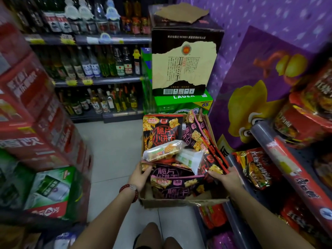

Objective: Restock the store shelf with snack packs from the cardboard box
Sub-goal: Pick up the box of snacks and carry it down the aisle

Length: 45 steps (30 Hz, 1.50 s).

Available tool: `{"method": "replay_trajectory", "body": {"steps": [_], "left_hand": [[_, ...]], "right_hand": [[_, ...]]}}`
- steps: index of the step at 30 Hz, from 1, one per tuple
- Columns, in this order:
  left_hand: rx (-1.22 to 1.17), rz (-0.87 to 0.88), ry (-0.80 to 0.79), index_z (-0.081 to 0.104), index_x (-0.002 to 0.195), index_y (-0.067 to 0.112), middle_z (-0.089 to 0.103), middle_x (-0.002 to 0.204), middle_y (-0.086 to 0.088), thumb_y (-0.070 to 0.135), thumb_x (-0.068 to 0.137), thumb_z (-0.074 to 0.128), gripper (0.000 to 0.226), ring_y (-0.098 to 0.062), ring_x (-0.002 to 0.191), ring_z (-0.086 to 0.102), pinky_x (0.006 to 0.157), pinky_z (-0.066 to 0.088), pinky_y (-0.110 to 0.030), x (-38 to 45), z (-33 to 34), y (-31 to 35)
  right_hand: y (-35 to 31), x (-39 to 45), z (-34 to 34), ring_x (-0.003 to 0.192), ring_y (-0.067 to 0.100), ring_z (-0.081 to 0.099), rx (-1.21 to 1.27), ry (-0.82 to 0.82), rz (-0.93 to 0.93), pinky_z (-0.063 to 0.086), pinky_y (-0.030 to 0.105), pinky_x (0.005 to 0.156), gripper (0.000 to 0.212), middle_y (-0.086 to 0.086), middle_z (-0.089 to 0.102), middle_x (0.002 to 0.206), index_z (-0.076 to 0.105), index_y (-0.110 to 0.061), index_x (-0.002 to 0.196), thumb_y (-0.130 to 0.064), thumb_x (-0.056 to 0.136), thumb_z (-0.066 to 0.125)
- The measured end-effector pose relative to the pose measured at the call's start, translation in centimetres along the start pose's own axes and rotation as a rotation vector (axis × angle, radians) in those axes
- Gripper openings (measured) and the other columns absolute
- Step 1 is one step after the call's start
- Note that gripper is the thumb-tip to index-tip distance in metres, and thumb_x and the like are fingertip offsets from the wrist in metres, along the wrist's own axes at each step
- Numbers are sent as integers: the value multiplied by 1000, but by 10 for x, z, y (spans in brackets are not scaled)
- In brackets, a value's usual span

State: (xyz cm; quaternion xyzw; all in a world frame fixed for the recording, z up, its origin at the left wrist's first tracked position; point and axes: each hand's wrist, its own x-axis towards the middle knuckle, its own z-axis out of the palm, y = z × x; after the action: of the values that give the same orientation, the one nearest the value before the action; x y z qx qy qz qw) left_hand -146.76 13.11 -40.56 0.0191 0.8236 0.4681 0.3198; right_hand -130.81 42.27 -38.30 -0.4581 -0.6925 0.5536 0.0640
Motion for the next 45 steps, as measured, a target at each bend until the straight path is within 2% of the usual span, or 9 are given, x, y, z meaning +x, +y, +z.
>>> {"method": "replay_trajectory", "body": {"steps": [3, 6, 10, 17, 26, 35, 37, 41, 45], "left_hand": [[28, 55, 17, 38, 139, 26, 55, 133, -6, 46, 93, 46, 51, -31, 122, 50, 98, 40, -35, -13, 3, 16], [40, 84, 87, 36, 141, 20, 50, 139, -8, 32, 100, 34, 43, -31, 127, 46, 98, 37, -32, -17, 7, 20], [7, 71, 151, 41, 139, 20, 53, 136, -10, 33, 101, 32, 41, -32, 123, 49, 98, 39, -35, -30, 8, 23], [50, 20, 173, 44, 137, 20, 59, 128, -14, 46, 98, 28, 50, -34, 116, 54, 96, 44, -41, -56, -11, 32], [16, 88, 166, 46, 135, 11, 53, 135, -16, 30, 102, 30, 42, -32, 124, 48, 97, 37, -32, -82, -47, 82], [45, 197, -15, 47, 134, 10, 51, 136, -13, 29, 102, 30, 41, -30, 126, 46, 100, 35, -32, -72, -100, 82], [71, 224, -68, 45, 136, 12, 50, 138, -13, 31, 102, 30, 42, -31, 127, 46, 104, 35, -36, -70, -112, 77], [154, 285, -160, 43, 138, 13, 49, 139, -13, 30, 102, 31, 42, -31, 127, 45, 104, 35, -36, -75, -124, 68], [258, 318, -247, 44, 139, 14, 50, 138, -11, 33, 101, 31, 44, -30, 127, 45, 104, 36, -36, -84, -125, 61]], "right_hand": [[-4, 1, 1, 98, 34, 64, -85, 55, -26, 52, 47, 89, 46, 14, 67, 104, 64, -1, 111, -25, 75, 81], [-16, -2, 1, 99, 35, 65, -175, 86, -99, 52, 45, 88, 37, 16, 71, 103, 67, -2, 111, -24, 82, 75], [-27, -12, 0, 94, 35, 66, -302, 137, -96, 49, 36, 76, 37, 19, 71, 99, 68, 0, 107, -30, 85, 72], [-49, -40, -5, 83, 34, 68, -343, 168, -89, 55, 42, 76, 30, 16, 71, 84, 70, -1, 92, -29, 83, 73], [-91, -71, -12, 70, 27, 62, -355, 194, -64, 49, 32, 63, 35, 12, 66, 76, 68, 0, 97, -32, 84, 73], [-86, -133, 25, 105, 40, 63, -287, 422, -27, 51, 42, 90, 44, 25, 68, 106, 65, 6, 106, -31, 83, 74], [-82, -158, 35, 100, 40, 64, -242, 458, 35, 50, 42, 85, 33, 23, 68, 94, 67, -1, 98, -30, 84, 73], [-65, -206, 49, 99, 40, 64, -137, 549, 122, 51, 42, 86, 37, 26, 69, 100, 67, 4, 102, -29, 84, 72], [-46, -254, 56, 93, 38, 64, -65, 608, 201, 45, 33, 74, 28, 19, 66, 86, 66, -2, 92, -28, 85, 72]]}}
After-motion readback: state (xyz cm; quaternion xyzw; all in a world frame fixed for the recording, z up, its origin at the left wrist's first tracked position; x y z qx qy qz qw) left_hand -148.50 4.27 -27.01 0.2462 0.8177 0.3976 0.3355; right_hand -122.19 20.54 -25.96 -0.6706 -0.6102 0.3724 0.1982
